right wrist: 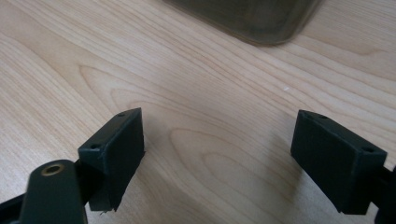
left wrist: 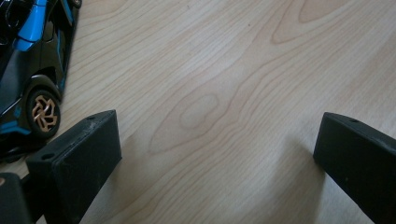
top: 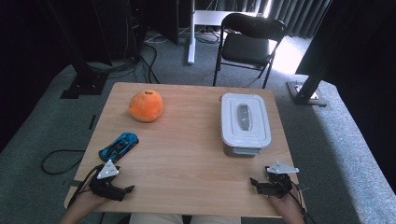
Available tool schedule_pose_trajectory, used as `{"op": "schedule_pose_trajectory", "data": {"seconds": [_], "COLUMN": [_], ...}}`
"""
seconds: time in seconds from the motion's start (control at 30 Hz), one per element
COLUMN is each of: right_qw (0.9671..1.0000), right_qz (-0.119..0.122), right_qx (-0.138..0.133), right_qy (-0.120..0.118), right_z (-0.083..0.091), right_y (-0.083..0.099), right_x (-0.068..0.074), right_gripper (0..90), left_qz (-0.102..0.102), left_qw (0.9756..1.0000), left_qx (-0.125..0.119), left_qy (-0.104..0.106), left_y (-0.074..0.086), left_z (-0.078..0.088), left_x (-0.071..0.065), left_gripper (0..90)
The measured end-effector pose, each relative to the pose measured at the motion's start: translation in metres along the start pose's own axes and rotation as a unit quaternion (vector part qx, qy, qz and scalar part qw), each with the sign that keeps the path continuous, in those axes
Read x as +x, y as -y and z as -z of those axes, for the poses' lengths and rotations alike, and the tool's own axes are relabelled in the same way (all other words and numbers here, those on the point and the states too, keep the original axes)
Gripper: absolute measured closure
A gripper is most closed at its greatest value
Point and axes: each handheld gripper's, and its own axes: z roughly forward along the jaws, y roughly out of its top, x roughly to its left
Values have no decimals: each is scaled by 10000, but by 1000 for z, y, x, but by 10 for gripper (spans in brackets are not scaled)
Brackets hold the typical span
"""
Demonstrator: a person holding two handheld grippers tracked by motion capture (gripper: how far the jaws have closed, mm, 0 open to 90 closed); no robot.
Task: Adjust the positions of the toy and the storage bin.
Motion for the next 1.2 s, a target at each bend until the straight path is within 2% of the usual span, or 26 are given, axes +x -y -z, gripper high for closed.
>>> {"op": "schedule_pose_trajectory", "data": {"seconds": [0.1, 0.13, 0.27, 0.43, 0.57, 0.73, 1.07, 1.2], "right_qw": [10000, 9999, 9998, 9998, 9999, 9999, 9999, 9999], "right_qz": [-1, -47, -73, -135, -111, -93, -98, -94], "right_qx": [1, -7, 10, 52, 46, 44, 38, 38], "right_qy": [9, 100, 159, 124, 122, 102, 111, 105], "right_z": [-1, -1, -1, -2, -2, -2, -2, -2], "right_y": [-1, -1, -1, -1, -1, -1, -1, -1], "right_x": [-2, -4, -4, -5, -5, -5, -3, -3], "right_gripper": [169, 169, 142, 133, 134, 134, 134, 134], "left_qz": [-8, -9, -7, 6, 121, 38, -136, -115], "left_qw": [10000, 10000, 10000, 10000, 9998, 9993, 9994, 9996], "left_qx": [-3, -2, -1, 15, 107, 341, 311, 265], "left_qy": [8, 8, 4, -11, -112, -163, -30, -29], "left_y": [0, 0, 0, -1, -4, -12, -38, -49], "left_z": [0, 0, 0, 0, -1, -1, -7, -9], "left_x": [0, 0, 0, 0, 1, -1, -2, 4], "left_gripper": [14, 13, 14, 15, 15, 15, 16, 16]}}
